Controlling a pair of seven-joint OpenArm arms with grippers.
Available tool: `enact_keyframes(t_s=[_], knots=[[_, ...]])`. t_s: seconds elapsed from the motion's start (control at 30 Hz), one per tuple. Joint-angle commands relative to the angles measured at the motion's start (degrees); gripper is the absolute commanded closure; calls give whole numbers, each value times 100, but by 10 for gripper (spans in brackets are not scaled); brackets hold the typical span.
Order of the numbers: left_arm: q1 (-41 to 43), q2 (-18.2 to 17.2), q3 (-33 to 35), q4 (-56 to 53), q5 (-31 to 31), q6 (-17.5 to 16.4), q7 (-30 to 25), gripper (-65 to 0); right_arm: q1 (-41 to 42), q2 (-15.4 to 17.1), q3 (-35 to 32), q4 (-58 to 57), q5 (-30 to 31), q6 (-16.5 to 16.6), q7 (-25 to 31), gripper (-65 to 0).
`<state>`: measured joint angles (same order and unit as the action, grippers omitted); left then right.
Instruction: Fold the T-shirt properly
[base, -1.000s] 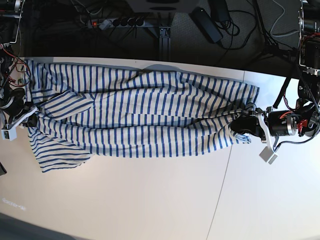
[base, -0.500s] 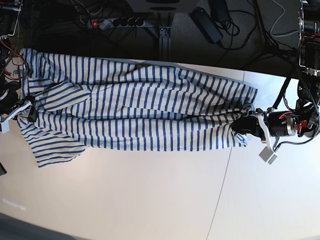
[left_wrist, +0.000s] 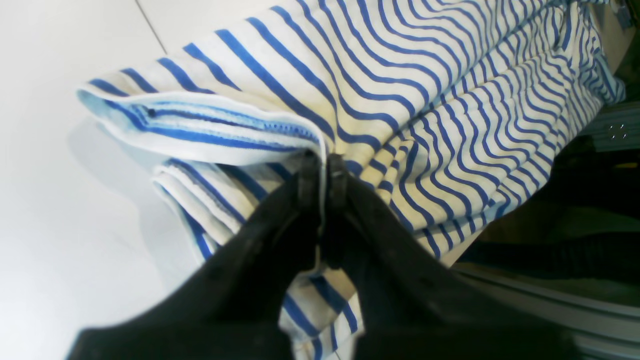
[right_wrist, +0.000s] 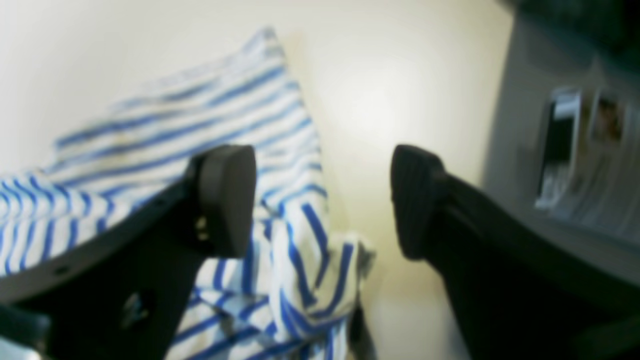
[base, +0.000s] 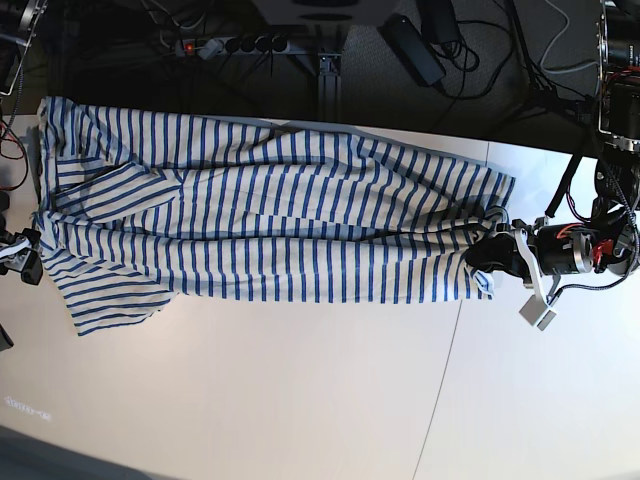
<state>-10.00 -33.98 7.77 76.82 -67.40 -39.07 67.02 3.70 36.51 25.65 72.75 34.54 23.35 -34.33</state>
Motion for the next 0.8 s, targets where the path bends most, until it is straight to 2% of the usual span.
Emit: enact_keyframes(t_s=[0.0,0.17,0.47,0.63,0.77], knots=[[-109,-96,-50,87,-90,-93,-103,0,149,221,57,85,37,385,131,-422],[-111,-96,-50,87,-92,-93,-122,0,872,240,-170,-415,-214,387,247,-422],[-109,-96,-50,87,-92,-93,-116,0,2750,160,-1698,-3206,-907,385,977,-422],[-111,-96,-50,87,-101,-93,-98,0,3152,20,-2157,-4072,-1102,372,1060,-422],[-111,-96,-50,87,-151,-93,-103,0,3152,-284,-2216,-4317,-1526,378,1054,-422]])
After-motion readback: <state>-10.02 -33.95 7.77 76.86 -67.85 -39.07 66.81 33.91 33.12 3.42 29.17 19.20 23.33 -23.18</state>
